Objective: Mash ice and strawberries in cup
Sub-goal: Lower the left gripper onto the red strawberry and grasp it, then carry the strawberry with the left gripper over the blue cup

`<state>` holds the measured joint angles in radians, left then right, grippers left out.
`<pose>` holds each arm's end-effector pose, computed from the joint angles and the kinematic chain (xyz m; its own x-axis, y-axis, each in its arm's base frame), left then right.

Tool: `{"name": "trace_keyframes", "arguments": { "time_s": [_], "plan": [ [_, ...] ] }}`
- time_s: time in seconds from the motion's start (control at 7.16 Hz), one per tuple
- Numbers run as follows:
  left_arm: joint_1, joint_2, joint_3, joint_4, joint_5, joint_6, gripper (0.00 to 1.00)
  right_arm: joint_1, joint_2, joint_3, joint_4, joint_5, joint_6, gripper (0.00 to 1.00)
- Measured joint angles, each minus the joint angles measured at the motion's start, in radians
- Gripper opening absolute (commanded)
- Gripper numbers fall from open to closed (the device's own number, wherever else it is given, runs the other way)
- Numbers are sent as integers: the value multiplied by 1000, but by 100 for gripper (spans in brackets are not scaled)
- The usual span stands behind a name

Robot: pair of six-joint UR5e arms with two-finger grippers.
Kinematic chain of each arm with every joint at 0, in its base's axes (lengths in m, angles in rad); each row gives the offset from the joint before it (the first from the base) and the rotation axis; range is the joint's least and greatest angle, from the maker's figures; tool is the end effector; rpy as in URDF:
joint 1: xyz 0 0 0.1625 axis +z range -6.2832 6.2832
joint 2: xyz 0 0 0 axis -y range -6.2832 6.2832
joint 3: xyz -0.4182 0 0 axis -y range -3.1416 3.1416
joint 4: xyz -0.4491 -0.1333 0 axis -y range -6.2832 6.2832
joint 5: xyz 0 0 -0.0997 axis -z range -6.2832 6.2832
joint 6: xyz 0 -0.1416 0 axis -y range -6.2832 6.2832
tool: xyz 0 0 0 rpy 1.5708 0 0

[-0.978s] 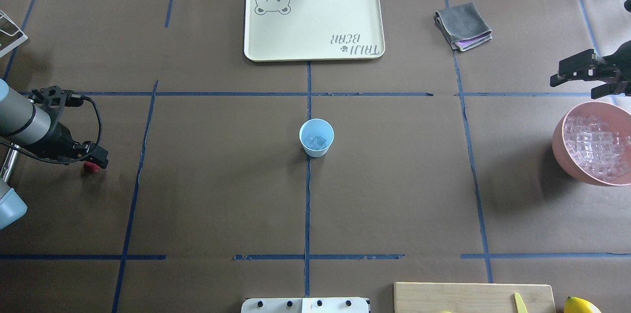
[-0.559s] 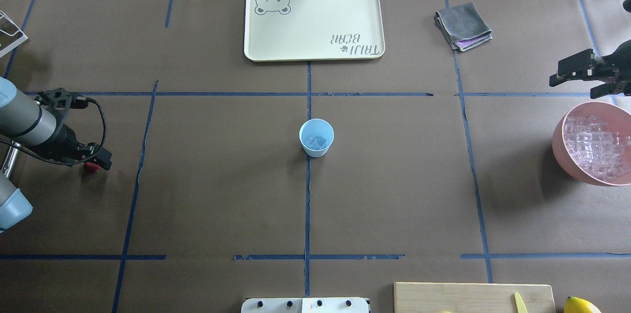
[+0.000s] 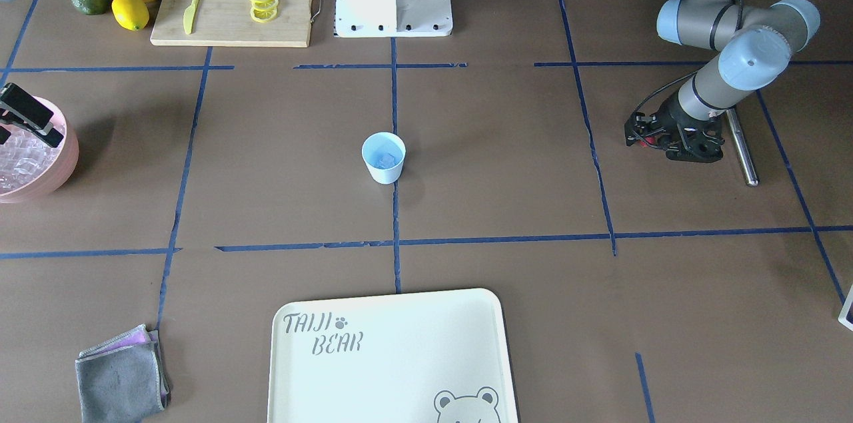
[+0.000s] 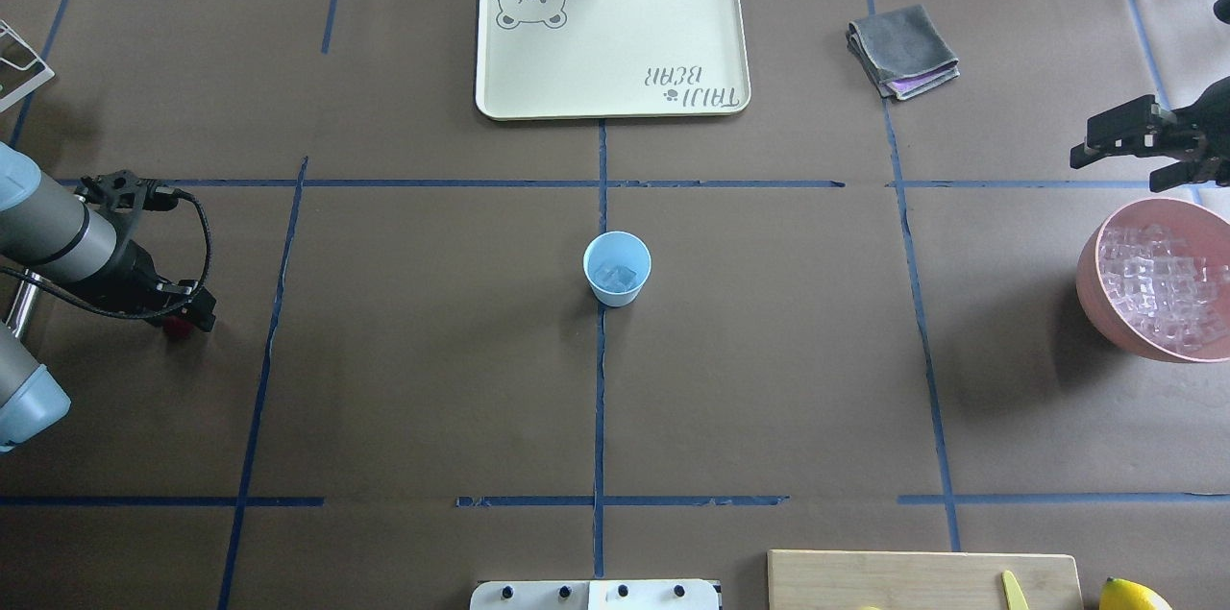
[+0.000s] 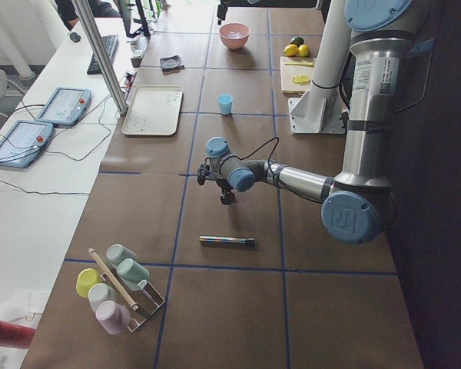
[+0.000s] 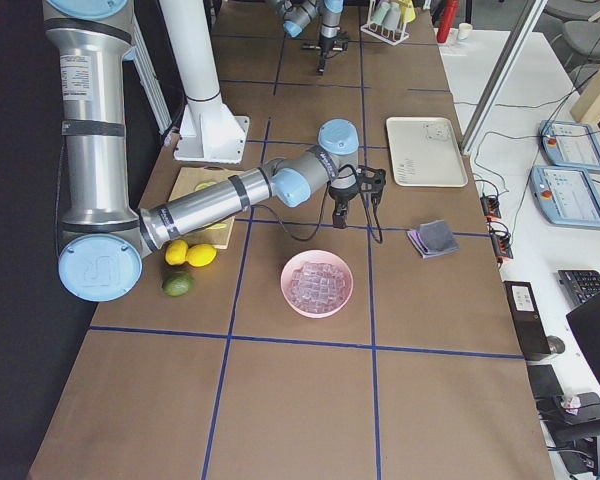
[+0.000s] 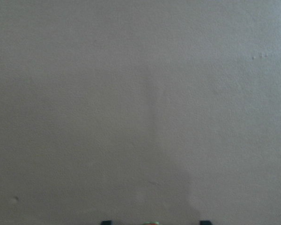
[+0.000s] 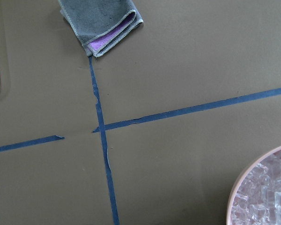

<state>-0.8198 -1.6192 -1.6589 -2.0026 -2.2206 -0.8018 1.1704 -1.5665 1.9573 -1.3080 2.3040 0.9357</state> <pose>0.3813 -0.4783 0.5605 0.6635 0.1006 -0.7414 -0.1414 0.9899 0.0078 -0.1829 -0.5309 0.4325 0.5610 0.1944 0.8047 -0.2396 0.9686 -0.0670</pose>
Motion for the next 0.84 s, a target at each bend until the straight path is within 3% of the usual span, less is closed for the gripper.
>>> {"name": "trace_keyframes", "arguments": {
  "time_s": [0.42, 0.84],
  "plan": [
    [-1, -62, -22, -7, -8, -94, 0, 0, 0, 1, 1, 0, 0, 100],
    [38, -297, -36, -8, -15, -397, 0, 0, 1, 1, 1, 1, 0, 100]
  ]
}}
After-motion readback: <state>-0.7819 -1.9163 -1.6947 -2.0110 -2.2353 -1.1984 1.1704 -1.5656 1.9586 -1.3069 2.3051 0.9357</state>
